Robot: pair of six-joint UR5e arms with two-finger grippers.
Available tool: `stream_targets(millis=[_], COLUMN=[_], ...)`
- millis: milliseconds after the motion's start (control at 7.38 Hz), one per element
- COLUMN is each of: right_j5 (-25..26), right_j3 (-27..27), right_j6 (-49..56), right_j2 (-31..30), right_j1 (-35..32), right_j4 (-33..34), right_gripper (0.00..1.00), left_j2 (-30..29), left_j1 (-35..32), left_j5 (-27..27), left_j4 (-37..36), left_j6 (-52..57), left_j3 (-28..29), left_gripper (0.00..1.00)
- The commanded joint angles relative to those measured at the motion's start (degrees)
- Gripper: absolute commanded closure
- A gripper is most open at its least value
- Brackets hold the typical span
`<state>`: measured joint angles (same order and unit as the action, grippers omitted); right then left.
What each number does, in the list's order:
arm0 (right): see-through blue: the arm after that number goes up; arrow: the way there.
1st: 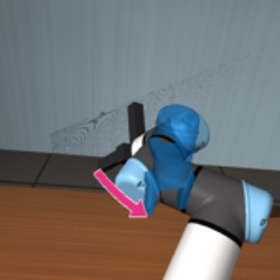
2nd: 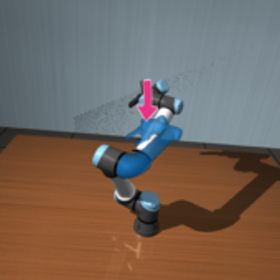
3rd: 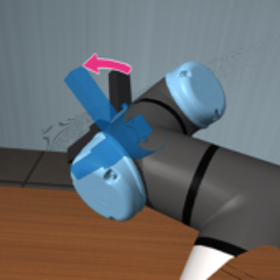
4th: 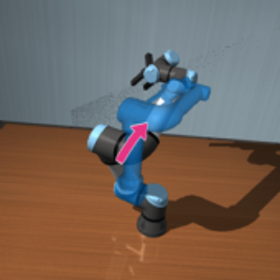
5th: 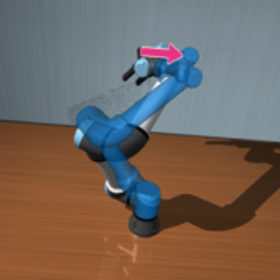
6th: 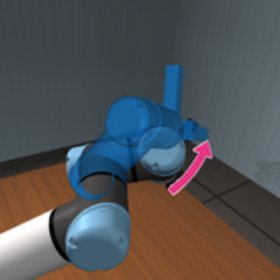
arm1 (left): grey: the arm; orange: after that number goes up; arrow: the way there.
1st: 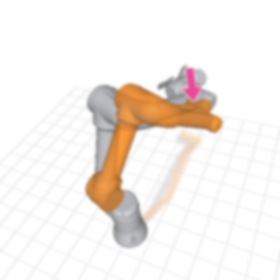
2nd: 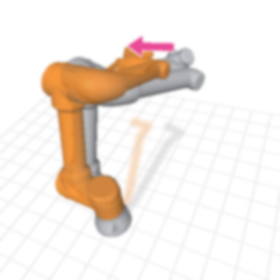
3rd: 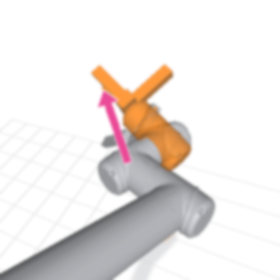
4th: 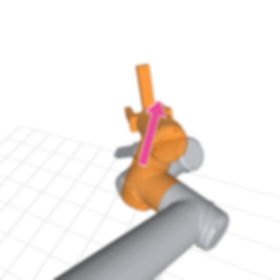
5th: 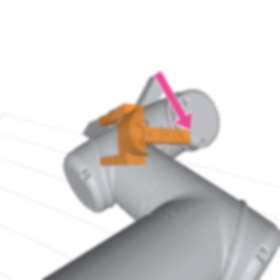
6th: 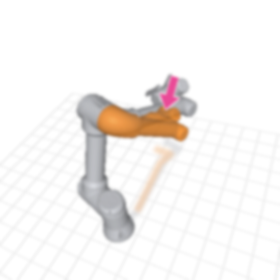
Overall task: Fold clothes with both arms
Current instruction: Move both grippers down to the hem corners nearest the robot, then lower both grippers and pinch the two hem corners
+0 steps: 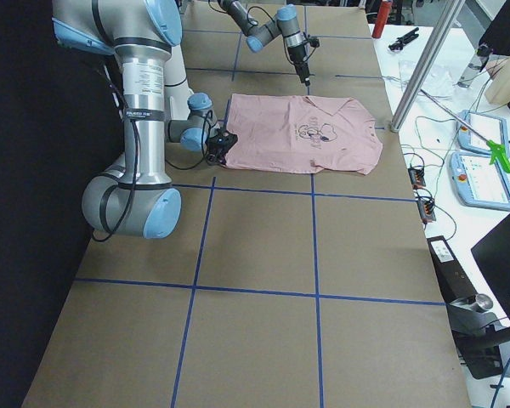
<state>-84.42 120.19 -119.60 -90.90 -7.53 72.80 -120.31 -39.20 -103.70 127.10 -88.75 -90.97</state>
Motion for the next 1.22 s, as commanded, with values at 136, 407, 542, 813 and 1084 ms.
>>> stream_targets(millis=[136, 407, 542, 813, 1084], right_j5=[-0.3, -1.7, -1.7, -1.7, -1.7], right_j3=[2.4, 4.4, 4.3, 4.2, 4.2], right_j6=[0.2, 0.4, 0.6, 0.8, 0.9], right_j2=[-0.4, -0.8, -1.1, -1.6, -1.6], right_j1=[0.8, 0.7, 0.8, 0.8, 0.7], right_j4=[0.1, 0.1, 0.0, 0.0, 0.0], right_gripper=[1.0, 1.0, 1.0, 1.0, 1.0], left_j2=[6.8, 10.2, 13.0, 17.0, 17.3], left_j1=[9.0, 19.2, 22.2, 25.3, 26.9], left_j5=[0.3, 6.1, 7.8, 10.9, 11.1], left_j4=[-9.4, -21.5, -21.9, -21.8, -21.9], left_j6=[-12.6, -17.4, -21.1, -23.0, -23.7], left_j3=[-13.8, -22.6, -23.4, -23.5, -23.2], left_gripper=[0.21, 0.21, 0.21, 0.21, 0.23])
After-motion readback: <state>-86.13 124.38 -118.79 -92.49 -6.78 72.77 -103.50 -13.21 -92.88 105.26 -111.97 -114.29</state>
